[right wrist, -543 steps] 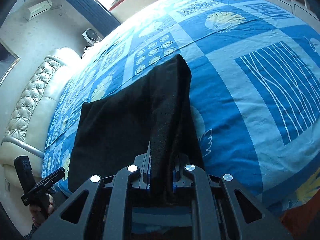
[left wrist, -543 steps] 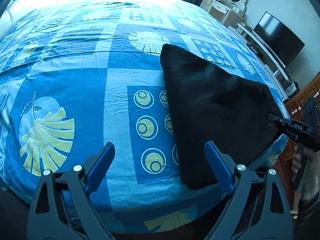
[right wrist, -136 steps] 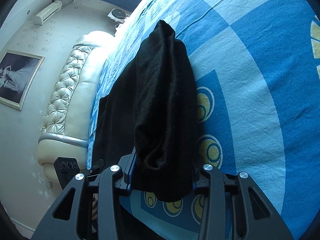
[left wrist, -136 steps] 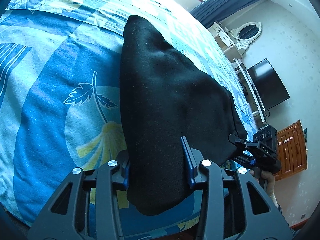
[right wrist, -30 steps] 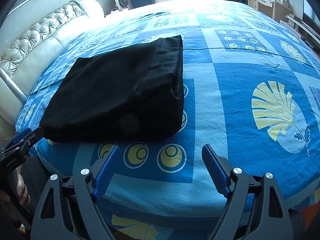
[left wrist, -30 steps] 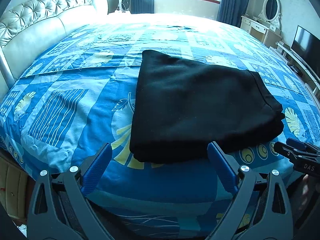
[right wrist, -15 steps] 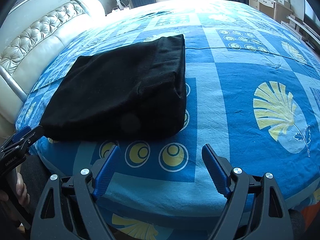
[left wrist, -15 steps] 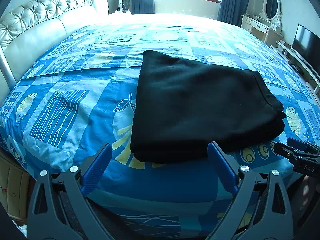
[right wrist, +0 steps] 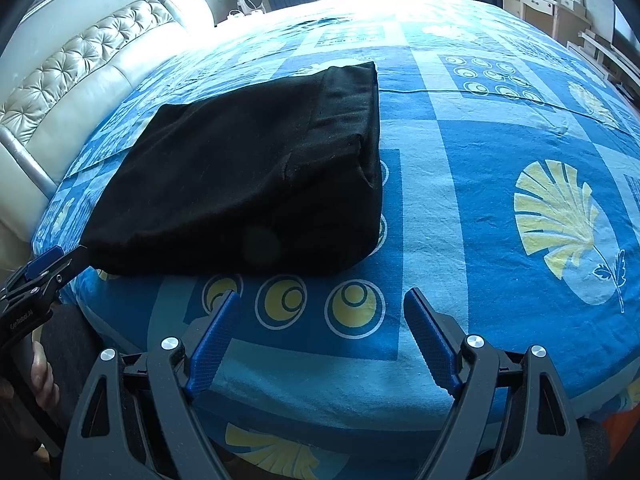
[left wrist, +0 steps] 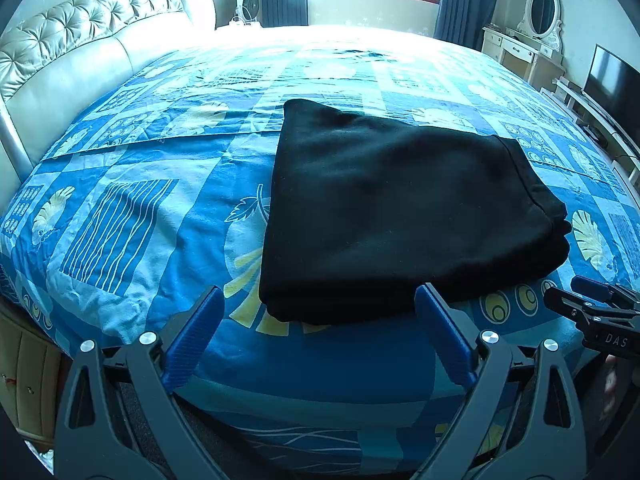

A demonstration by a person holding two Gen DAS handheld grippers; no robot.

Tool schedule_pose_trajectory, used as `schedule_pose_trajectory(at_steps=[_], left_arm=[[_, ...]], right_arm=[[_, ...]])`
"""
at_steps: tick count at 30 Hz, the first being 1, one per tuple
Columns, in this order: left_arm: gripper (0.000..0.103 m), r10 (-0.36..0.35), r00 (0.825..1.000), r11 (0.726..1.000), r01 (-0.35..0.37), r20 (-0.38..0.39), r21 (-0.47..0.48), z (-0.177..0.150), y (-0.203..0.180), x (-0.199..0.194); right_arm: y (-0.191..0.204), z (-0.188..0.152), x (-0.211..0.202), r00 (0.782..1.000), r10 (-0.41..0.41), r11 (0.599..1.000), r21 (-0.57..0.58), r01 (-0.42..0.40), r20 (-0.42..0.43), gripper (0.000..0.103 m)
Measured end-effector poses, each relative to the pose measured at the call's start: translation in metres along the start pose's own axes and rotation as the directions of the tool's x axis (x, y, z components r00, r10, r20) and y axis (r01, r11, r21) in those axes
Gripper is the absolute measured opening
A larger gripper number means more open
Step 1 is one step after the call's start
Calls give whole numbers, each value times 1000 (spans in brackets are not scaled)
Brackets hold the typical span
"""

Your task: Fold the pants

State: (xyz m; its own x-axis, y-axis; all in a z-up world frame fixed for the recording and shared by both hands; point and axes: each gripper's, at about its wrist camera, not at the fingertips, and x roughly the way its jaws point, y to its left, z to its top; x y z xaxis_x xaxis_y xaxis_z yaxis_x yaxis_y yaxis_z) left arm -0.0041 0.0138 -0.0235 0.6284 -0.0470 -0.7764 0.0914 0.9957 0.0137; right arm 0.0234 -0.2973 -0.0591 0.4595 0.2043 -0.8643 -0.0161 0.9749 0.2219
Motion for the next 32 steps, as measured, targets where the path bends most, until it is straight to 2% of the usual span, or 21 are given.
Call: schedule_pose_trajectory(at_steps=[14,16,18,20,22,24,28,32], left_arm=[[98,45,999,999,-45,0,22,0,-3,1],[98,84,996,996,-84,29,13,1,-1,-2],[99,123,988,992,-123,90,-13,3,2,-11],[99,90,987,996,-89,134,-11,6,4,-16],[99,61,989,998,-63,135,9,11,4,-17],[99,19,991,1000,-20,134,6,18,8,-17],[100,19,987,999,-15,161,-28,45,31,-11],[101,116,977,993,-110,177,-43,88,72,27]], right_arm=[[3,-2,5,1000,8,1000,-6,-8,-26,82],[3,-3,5,1000,8,1000,-6,-8,-27,82],[3,-3,5,1000,9,1000,-7,-9,-25,82],[3,-3,4,1000,14,1000,-6,-14,-23,82],[3,-3,3,1000,20,1000,-3,-20,-21,82],[3,-1,1,999,24,1000,0,-24,-23,82],[-1,9,-17,999,49,999,21,-49,10,82],[-14,36,-37,994,71,996,56,-76,80,83]])
